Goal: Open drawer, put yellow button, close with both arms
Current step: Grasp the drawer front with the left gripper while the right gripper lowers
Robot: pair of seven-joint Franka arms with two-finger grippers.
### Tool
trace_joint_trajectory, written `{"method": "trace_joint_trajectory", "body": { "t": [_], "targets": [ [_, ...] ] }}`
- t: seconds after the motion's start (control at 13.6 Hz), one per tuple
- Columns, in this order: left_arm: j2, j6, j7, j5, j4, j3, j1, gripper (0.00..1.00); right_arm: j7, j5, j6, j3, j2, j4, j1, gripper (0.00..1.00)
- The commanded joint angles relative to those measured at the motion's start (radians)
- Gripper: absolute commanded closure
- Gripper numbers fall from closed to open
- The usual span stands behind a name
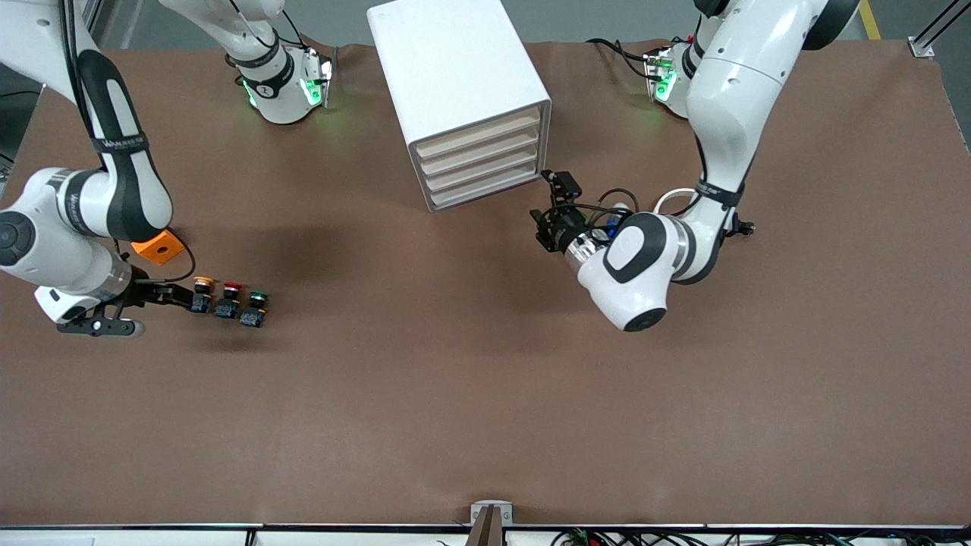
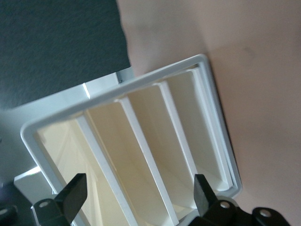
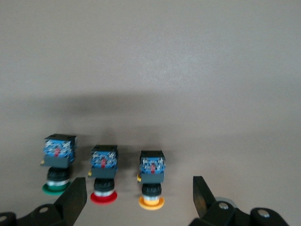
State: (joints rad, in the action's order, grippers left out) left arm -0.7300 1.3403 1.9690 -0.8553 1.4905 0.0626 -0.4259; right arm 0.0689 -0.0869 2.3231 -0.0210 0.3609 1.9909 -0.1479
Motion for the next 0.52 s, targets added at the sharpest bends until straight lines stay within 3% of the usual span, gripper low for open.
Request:
{"method": "trace_joint_trajectory", "body": {
  "t": [0.0, 0.22, 0.44],
  "targets": [
    [-0.028, -0.032, 0.146, -0.066, -0.021, -0.006, -0.031, 0.00, 0.006, -0.021, 0.048, 0.016, 0.081, -0.006, -0.022, 0.00],
    [-0.040, -0.035, 0.246, -0.076, -0.021, -0.006, -0.089, 0.00, 0.006, -0.021, 0.064, 0.016, 0.121, -0.006, -0.024, 0.00],
    [-0.068, -0.085, 0.315, -0.132, -0.026, -0.006, -0.109, 0.21, 0.014, -0.021, 0.058, 0.016, 0.144, -0.004, -0.044, 0.00]
  ]
}}
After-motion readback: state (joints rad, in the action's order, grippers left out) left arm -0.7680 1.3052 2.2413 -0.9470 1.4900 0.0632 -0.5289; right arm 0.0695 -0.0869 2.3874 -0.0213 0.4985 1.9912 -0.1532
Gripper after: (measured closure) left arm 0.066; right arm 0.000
